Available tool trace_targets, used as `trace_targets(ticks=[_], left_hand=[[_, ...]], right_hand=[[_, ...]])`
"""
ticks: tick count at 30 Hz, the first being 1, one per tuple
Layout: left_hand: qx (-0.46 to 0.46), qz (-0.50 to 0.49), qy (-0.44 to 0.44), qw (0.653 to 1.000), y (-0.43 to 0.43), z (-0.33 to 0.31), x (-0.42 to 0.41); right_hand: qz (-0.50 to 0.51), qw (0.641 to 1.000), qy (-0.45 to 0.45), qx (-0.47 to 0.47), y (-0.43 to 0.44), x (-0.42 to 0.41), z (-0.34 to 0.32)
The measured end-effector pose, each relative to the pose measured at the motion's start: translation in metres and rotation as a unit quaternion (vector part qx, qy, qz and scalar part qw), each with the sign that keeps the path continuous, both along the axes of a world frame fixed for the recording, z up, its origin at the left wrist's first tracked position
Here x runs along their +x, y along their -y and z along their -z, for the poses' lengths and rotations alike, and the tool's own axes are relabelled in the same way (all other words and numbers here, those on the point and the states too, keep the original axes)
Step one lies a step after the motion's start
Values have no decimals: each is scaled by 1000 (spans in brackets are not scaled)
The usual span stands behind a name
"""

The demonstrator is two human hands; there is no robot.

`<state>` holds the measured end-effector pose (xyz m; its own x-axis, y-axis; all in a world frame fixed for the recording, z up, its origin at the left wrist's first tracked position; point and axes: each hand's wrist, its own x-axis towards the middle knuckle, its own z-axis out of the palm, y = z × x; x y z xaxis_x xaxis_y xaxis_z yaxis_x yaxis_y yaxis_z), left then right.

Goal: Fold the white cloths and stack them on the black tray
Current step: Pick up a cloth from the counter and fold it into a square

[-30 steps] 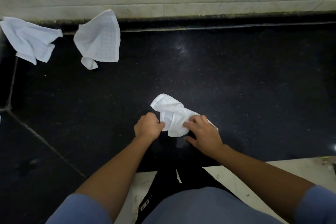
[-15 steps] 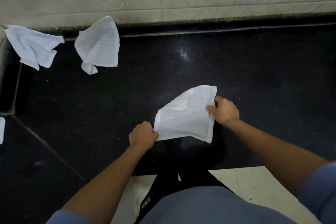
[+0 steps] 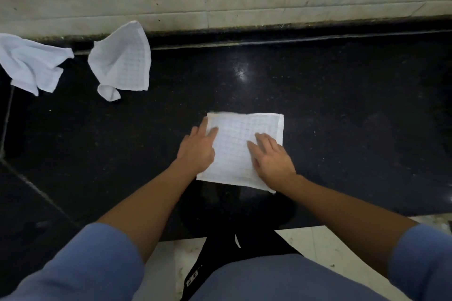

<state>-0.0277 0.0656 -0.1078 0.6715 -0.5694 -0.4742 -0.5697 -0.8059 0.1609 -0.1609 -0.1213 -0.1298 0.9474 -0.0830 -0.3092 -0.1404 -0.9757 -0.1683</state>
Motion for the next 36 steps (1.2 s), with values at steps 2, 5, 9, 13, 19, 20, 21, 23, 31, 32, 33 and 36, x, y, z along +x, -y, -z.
trace_targets(ticks=[2,5,9,13,19,20,21,23,31,32,33,36], left_hand=[[48,-4,12,999,3,1,10],[84,-1,24,996,6,2,10],[-1,1,92,996,-10,1,-24],[-90,32,42,995,-41,9,-64],[-98,51,25,994,-55,7,-86],[-101,61,24,993,-53,5,-88],[-105,75,23,991,-51,3,-91],[-112,108,12,988,-44,0,-95],[-78,123,-16,989,-26,7,-105],[-76,130,-12,988,-26,7,-105],[-76,138,-2,988,-26,7,-104],[-88,143,11,986,-27,7,-102]], right_hand=[[-21,1000,1,-11,-1,-11,7],[-34,999,-14,4,2,-13,6],[-24,999,27,27,8,-19,-11],[-70,992,81,68,6,-51,-21],[-51,996,42,51,19,-78,-17],[-57,997,42,38,20,-78,-19],[-73,996,39,21,19,-78,-20],[-109,993,37,-13,16,-76,-21],[-111,993,29,-18,19,-70,-24],[-113,993,34,-10,20,-71,-24],[-117,992,38,-2,19,-73,-23],[-131,991,30,-1,7,-76,-23]])
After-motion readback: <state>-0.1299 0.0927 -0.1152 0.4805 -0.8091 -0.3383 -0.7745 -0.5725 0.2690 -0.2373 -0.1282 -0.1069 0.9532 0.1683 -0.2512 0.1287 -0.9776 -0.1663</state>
